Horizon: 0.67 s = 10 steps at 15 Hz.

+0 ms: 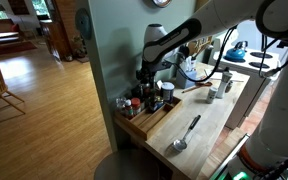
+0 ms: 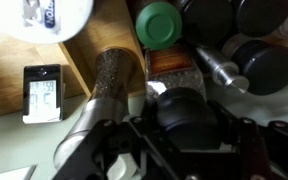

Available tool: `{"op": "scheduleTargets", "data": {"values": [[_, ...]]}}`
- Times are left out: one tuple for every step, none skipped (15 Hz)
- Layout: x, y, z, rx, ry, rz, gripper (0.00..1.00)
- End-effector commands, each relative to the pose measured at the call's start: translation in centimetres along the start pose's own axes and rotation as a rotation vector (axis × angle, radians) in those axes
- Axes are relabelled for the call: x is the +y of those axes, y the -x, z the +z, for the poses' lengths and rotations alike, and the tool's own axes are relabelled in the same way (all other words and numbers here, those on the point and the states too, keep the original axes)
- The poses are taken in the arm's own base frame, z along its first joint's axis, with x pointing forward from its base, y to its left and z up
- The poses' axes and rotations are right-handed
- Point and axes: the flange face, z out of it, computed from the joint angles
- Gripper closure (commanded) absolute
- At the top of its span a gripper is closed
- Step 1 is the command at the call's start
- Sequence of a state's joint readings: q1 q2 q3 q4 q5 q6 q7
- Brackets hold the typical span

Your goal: Pick up the jar of coffee and move it to the left side of the tray

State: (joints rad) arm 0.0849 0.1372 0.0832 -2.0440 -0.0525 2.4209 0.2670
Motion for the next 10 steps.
{"op": "scheduleTargets", "data": {"values": [[0.1, 0.0, 0.1, -0.01, 0.025, -0.018, 0.19], [0.1, 0.1, 0.0, -0.01, 0.026, -0.02, 0.12], [0.1, 0.1, -0.1, -0.008, 0.026, -0.021, 0.04], [0.1, 0.1, -0.1, -0.007, 0.026, -0.021, 0.05], [0.0, 0.1, -0.3, -0.005, 0.026, -0.022, 0.0], [0.0, 0.1, -0.4, -0.006, 0.024, -0.022, 0.0], [0.0, 0.1, -0.7, -0.006, 0.021, -0.019, 0.02], [0.0, 0.3, -0.9, -0.007, 0.02, -0.015, 0.09], [-0.1, 0.5, -1.2, -0.018, 0.021, -0.01, 0.13], [-0.1, 0.8, -1.6, -0.028, 0.022, -0.006, 0.17]]}}
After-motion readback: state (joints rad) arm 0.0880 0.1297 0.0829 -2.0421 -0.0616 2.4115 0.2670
